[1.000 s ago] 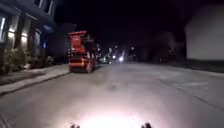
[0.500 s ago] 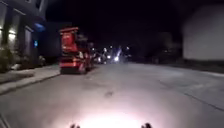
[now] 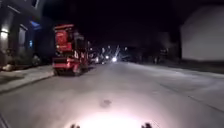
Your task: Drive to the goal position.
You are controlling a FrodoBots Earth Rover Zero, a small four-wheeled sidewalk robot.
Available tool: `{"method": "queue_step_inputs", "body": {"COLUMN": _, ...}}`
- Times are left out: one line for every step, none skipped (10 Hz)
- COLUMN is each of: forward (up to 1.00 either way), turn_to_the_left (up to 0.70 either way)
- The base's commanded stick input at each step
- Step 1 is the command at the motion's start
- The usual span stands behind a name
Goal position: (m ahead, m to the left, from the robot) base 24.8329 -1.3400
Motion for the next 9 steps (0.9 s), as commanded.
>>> {"method": "queue_step_inputs", "body": {"forward": 0.70, "turn_to_the_left": 0.00}}
{"method": "queue_step_inputs", "body": {"forward": 0.70, "turn_to_the_left": 0.00}}
{"method": "queue_step_inputs", "body": {"forward": 0.70, "turn_to_the_left": 0.00}}
{"method": "queue_step_inputs", "body": {"forward": 0.70, "turn_to_the_left": 0.00}}
{"method": "queue_step_inputs", "body": {"forward": 0.70, "turn_to_the_left": 0.00}}
{"method": "queue_step_inputs", "body": {"forward": 0.70, "turn_to_the_left": 0.00}}
{"method": "queue_step_inputs", "body": {"forward": 0.70, "turn_to_the_left": 0.00}}
{"method": "queue_step_inputs", "body": {"forward": 0.70, "turn_to_the_left": 0.00}}
{"method": "queue_step_inputs", "body": {"forward": 0.70, "turn_to_the_left": 0.00}}
